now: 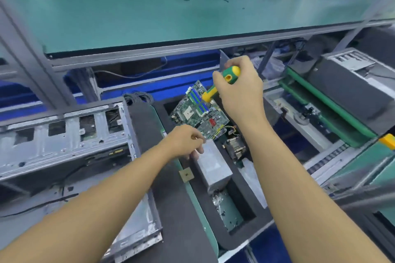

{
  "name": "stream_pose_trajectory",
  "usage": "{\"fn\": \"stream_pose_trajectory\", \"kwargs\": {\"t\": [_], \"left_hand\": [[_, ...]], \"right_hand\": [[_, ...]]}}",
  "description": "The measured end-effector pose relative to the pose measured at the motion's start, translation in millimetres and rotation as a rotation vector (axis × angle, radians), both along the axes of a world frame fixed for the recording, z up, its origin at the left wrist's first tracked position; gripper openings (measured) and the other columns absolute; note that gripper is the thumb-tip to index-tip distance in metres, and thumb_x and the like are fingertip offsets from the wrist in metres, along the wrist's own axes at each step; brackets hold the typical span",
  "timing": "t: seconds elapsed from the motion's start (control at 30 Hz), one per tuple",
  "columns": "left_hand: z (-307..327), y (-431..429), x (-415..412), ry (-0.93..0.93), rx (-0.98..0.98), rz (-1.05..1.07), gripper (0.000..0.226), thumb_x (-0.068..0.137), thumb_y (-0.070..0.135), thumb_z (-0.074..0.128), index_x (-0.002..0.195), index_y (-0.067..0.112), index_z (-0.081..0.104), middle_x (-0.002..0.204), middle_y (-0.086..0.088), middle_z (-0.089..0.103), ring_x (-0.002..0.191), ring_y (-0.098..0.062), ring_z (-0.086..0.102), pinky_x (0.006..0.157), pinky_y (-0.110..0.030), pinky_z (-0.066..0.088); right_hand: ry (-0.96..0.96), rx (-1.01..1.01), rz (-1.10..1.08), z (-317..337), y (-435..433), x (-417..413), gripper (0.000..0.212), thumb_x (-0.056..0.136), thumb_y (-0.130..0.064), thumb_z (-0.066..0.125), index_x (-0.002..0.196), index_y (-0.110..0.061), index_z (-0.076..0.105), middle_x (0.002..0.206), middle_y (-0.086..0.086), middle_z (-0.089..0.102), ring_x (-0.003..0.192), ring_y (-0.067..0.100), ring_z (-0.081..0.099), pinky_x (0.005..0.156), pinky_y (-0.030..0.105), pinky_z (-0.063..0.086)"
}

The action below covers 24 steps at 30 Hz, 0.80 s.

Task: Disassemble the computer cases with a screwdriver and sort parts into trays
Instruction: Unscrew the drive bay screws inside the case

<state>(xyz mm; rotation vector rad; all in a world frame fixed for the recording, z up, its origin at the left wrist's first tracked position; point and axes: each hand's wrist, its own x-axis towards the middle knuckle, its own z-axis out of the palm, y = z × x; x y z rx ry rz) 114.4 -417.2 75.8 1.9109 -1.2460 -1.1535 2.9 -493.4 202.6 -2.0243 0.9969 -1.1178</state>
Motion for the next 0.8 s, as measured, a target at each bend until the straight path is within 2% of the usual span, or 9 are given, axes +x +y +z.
{"fn": "stream_pose_trajectory", "kwargs": {"t": [0.17,0.27,0.33,0.47,0.57,0.63,0.7,0.77,0.8], "left_hand": [[15.6,86.3,64.4,0.119,-0.077,0.348,0.02,0.089,0.018,0.055,0.079,0.019,0.072,0.057,0.0,0.066,0.038,-0.014,0.048,0.036,-0.018,0.031],[0.4,142.6,94.2,0.237,0.042,0.499,0.023,0.085,0.013,0.054,0.066,0.013,0.067,0.05,-0.006,0.057,0.035,-0.017,0.041,0.04,-0.018,0.028],[-13.8,173.8,109.5,0.27,0.17,0.648,0.02,0.086,0.01,0.051,0.07,0.009,0.063,0.051,-0.007,0.057,0.039,-0.02,0.046,0.044,-0.02,0.035],[-37.8,202.2,124.2,0.442,0.2,0.873,0.016,0.089,0.023,0.055,0.087,0.009,0.062,0.075,-0.007,0.067,0.063,-0.023,0.061,0.06,-0.028,0.05],[-53.4,197.3,124.2,0.77,-0.001,0.94,0.022,0.096,0.023,0.062,0.108,0.005,0.064,0.108,-0.008,0.07,0.096,-0.024,0.067,0.084,-0.039,0.055],[-60.4,189.5,123.4,0.952,-0.149,1.005,0.026,0.098,0.009,0.06,0.12,-0.003,0.06,0.118,-0.017,0.069,0.105,-0.027,0.068,0.095,-0.042,0.053],[-64.5,182.0,123.4,1.017,-0.241,1.068,0.027,0.096,-0.002,0.058,0.122,-0.01,0.056,0.116,-0.024,0.068,0.101,-0.031,0.068,0.092,-0.04,0.053],[-67.0,177.0,124.3,1.072,-0.292,1.103,0.025,0.095,-0.007,0.057,0.119,-0.014,0.055,0.113,-0.028,0.067,0.097,-0.033,0.068,0.086,-0.039,0.054],[-68.1,176.5,124.7,1.097,-0.312,1.103,0.024,0.095,-0.008,0.056,0.118,-0.015,0.055,0.111,-0.029,0.068,0.096,-0.034,0.068,0.082,-0.038,0.056]], "right_hand": [[-0.173,0.116,0.104,6.0,37.0,58.9,0.015,0.094,-0.023,0.063,0.1,-0.016,0.052,0.074,-0.009,0.05,0.058,-0.002,0.047,0.054,0.01,0.038],[-0.15,0.219,0.155,-5.0,60.4,95.8,0.014,0.095,-0.025,0.06,0.102,-0.018,0.051,0.08,-0.004,0.053,0.062,0.005,0.047,0.051,0.015,0.037],[-0.149,0.323,0.191,-16.9,77.7,118.1,0.011,0.096,-0.024,0.059,0.101,-0.02,0.05,0.088,0.007,0.061,0.068,0.013,0.051,0.051,0.017,0.041],[-0.189,0.572,0.167,-45.5,105.0,150.0,0.014,0.099,-0.024,0.06,0.103,-0.018,0.049,0.101,0.015,0.065,0.077,0.021,0.058,0.067,0.044,0.056],[-0.307,0.736,0.102,-66.6,113.8,154.0,0.021,0.097,-0.021,0.066,0.107,-0.012,0.05,0.102,0.013,0.06,0.079,0.021,0.064,0.056,0.025,0.057],[-0.385,0.844,0.086,-79.0,115.8,147.7,0.023,0.094,-0.015,0.07,0.103,-0.008,0.05,0.102,0.011,0.054,0.082,0.021,0.067,0.063,0.025,0.06],[-0.377,0.902,0.109,-91.8,116.8,137.9,0.026,0.092,-0.008,0.072,0.095,-0.009,0.046,0.1,0.013,0.052,0.087,0.022,0.067,0.071,0.029,0.062],[-0.243,0.925,0.122,-104.7,118.2,127.2,0.026,0.09,-0.009,0.073,0.094,-0.009,0.047,0.099,0.013,0.051,0.091,0.022,0.06,0.093,0.043,0.058],[-0.18,0.945,0.129,-110.3,119.8,122.0,0.025,0.09,-0.01,0.073,0.092,-0.009,0.049,0.096,0.012,0.047,0.092,0.022,0.054,0.104,0.05,0.048]]}}
